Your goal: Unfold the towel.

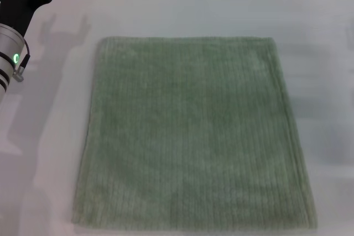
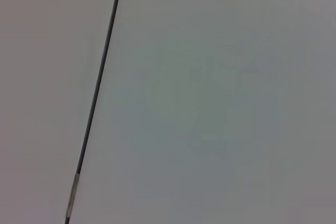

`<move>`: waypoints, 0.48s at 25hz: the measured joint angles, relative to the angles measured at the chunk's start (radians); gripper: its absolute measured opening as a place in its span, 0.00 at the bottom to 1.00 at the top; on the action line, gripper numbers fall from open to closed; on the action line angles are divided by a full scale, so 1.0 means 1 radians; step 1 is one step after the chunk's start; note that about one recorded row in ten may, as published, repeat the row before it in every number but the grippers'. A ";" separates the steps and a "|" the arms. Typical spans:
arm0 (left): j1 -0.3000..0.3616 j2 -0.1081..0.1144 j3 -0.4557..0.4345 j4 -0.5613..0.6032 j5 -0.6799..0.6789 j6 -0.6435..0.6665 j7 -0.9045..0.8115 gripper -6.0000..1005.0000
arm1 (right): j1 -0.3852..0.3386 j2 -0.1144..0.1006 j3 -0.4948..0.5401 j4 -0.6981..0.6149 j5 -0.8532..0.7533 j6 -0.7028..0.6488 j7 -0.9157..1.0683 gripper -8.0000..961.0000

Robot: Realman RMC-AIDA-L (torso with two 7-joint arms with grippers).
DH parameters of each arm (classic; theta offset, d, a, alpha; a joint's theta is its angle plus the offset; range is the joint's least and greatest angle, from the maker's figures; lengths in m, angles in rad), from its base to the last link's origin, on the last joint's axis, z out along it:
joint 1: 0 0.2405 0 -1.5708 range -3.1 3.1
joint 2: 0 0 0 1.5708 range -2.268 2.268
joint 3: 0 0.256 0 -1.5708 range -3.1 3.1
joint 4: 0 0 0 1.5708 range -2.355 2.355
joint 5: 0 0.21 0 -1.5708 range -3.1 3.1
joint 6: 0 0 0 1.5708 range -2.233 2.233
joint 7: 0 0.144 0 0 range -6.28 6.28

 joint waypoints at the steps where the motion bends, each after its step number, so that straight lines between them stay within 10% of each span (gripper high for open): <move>1: 0.000 0.000 0.000 0.000 0.000 0.000 0.000 0.83 | 0.002 0.000 -0.002 0.000 0.000 0.002 0.000 0.72; 12: -0.004 0.000 -0.032 -0.015 0.000 -0.022 0.012 0.82 | 0.010 -0.001 -0.003 0.001 -0.024 0.007 -0.001 0.72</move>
